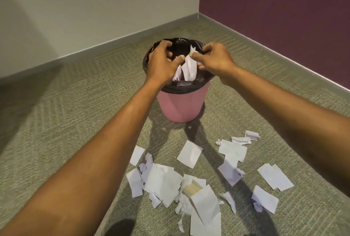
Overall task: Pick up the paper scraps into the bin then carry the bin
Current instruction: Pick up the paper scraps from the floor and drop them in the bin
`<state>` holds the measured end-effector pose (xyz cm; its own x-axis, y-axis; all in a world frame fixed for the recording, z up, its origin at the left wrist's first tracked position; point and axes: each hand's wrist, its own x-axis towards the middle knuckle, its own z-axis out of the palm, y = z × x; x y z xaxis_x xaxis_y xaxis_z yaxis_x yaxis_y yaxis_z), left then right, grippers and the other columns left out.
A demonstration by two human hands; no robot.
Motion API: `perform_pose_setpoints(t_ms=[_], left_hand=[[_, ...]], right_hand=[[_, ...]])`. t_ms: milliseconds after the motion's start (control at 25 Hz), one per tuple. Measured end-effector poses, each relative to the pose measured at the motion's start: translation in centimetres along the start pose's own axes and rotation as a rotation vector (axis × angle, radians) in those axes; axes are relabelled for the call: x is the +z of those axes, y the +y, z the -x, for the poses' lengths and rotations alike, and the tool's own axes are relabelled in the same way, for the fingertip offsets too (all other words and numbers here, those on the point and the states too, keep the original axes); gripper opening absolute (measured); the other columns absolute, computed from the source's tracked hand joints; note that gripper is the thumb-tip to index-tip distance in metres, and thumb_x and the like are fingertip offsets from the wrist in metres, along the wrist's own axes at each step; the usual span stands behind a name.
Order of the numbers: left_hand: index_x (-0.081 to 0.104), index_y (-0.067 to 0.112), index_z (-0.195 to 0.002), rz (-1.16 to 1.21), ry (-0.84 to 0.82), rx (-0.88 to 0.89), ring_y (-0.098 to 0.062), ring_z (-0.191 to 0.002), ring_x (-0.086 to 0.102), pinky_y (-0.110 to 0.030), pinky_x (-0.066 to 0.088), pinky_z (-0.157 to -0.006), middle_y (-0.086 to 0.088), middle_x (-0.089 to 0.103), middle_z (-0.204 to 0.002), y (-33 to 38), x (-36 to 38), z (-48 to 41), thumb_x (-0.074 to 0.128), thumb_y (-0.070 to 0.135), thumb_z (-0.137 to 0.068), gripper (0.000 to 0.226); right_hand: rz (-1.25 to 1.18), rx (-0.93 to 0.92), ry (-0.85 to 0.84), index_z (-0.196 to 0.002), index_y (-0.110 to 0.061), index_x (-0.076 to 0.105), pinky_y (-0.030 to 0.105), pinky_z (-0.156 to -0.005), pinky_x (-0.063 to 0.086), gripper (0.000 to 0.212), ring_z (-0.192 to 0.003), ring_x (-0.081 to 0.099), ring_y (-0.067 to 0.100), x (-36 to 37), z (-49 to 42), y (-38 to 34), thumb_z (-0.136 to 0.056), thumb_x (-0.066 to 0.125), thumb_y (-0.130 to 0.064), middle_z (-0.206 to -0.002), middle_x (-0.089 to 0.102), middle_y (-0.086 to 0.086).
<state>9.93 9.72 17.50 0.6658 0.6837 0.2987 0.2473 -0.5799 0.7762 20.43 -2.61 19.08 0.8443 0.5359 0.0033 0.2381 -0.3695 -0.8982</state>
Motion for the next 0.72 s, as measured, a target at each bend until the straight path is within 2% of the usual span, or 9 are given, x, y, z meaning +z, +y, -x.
perform_pose_setpoints(t_ms=[120, 200, 280, 320, 440, 480, 520, 640, 720], left_hand=[[0.059, 0.015, -0.116, 0.015, 0.111, 0.078, -0.013, -0.086, 0.058, -0.018, 0.046, -0.071, -0.006, 0.062, -0.105, -0.6, 1.0, 2.4, 0.064, 0.030, -0.088, 0.032], [0.063, 0.015, -0.102, 0.057, 0.207, 0.116, -0.008, -0.076, 0.056, -0.018, 0.046, -0.067, -0.004, 0.061, -0.097, -1.1, 1.6, 4.5, 0.061, 0.026, -0.089, 0.017], [0.063, 0.014, -0.089, 0.084, 0.239, 0.127, -0.006, -0.069, 0.053, -0.020, 0.043, -0.064, -0.003, 0.059, -0.089, -1.7, 2.9, 7.0, 0.059, 0.021, -0.089, 0.009], [0.062, 0.014, -0.085, 0.084, 0.203, 0.113, -0.006, -0.068, 0.051, -0.021, 0.042, -0.063, -0.001, 0.058, -0.087, -2.2, 3.9, 8.4, 0.058, 0.020, -0.089, 0.009], [0.058, 0.015, -0.087, -0.044, -0.108, 0.054, -0.014, -0.076, 0.053, -0.032, 0.045, -0.068, -0.001, 0.055, -0.091, -4.3, 7.7, 12.5, 0.057, 0.024, -0.092, 0.010], [0.058, 0.013, -0.094, -0.147, -0.234, 0.043, -0.019, -0.085, 0.055, -0.036, 0.047, -0.074, -0.004, 0.056, -0.097, -5.4, 8.9, 13.6, 0.058, 0.025, -0.092, 0.012], [0.058, 0.011, -0.104, -0.258, -0.349, 0.027, -0.025, -0.097, 0.055, -0.041, 0.047, -0.082, -0.007, 0.057, -0.106, -6.6, 10.1, 14.6, 0.060, 0.026, -0.091, 0.020], [0.049, 0.010, -0.129, -0.511, -0.603, -0.106, -0.036, -0.120, 0.048, -0.050, 0.042, -0.097, -0.017, 0.051, -0.127, -10.4, 12.2, 16.5, 0.061, 0.035, -0.090, 0.048], [0.039, 0.014, -0.138, -0.629, -0.720, -0.192, -0.037, -0.126, 0.042, -0.052, 0.037, -0.102, -0.017, 0.044, -0.135, -12.6, 12.8, 17.9, 0.060, 0.044, -0.089, 0.061]], right_hand=[[-0.107, -0.030, 0.003, -0.105, -0.011, 0.060, 0.043, -0.081, 0.061, 0.021, -0.089, 0.072, 0.029, -1.3, 0.5, 1.6, -0.088, 0.070, -0.019, -0.082, 0.066, 0.004], [-0.103, -0.052, 0.031, -0.095, -0.012, 0.063, 0.034, -0.071, 0.060, 0.008, -0.077, 0.071, 0.021, -2.4, 1.2, 2.8, -0.088, 0.066, -0.009, -0.077, 0.065, 0.002], [-0.054, -0.044, 0.067, -0.083, -0.016, 0.065, 0.030, -0.063, 0.057, 0.013, -0.070, 0.067, 0.015, -3.5, 1.8, 4.6, -0.087, 0.064, -0.004, -0.073, 0.066, 0.001], [-0.024, -0.024, 0.071, -0.078, -0.017, 0.065, 0.028, -0.061, 0.056, 0.017, -0.069, 0.066, 0.014, -4.0, 2.2, 5.9, -0.087, 0.064, -0.004, -0.072, 0.066, 0.001], [0.132, 0.075, -0.022, -0.078, -0.013, 0.065, 0.019, -0.059, 0.047, 0.014, -0.074, 0.063, 0.012, -5.4, 3.4, 11.6, -0.087, 0.066, -0.002, -0.078, 0.065, -0.001], [0.204, 0.133, -0.082, -0.085, -0.011, 0.066, 0.019, -0.062, 0.046, 0.008, -0.079, 0.062, 0.013, -5.7, 3.8, 14.0, -0.087, 0.068, -0.003, -0.084, 0.064, 0.000], [0.297, 0.192, -0.143, -0.096, -0.009, 0.066, 0.022, -0.068, 0.047, 0.012, -0.086, 0.062, 0.017, -5.9, 4.3, 16.5, -0.086, 0.071, -0.006, -0.092, 0.064, 0.002], [0.619, 0.298, -0.335, -0.132, -0.004, 0.054, 0.035, -0.094, 0.047, 0.059, -0.116, 0.057, 0.031, -6.7, 4.9, 23.8, -0.082, 0.078, -0.023, -0.128, 0.059, 0.014], [0.749, 0.337, -0.439, -0.144, -0.003, 0.042, 0.041, -0.105, 0.043, 0.083, -0.131, 0.048, 0.035, -7.3, 5.0, 27.3, -0.078, 0.081, -0.035, -0.147, 0.045, 0.019]])
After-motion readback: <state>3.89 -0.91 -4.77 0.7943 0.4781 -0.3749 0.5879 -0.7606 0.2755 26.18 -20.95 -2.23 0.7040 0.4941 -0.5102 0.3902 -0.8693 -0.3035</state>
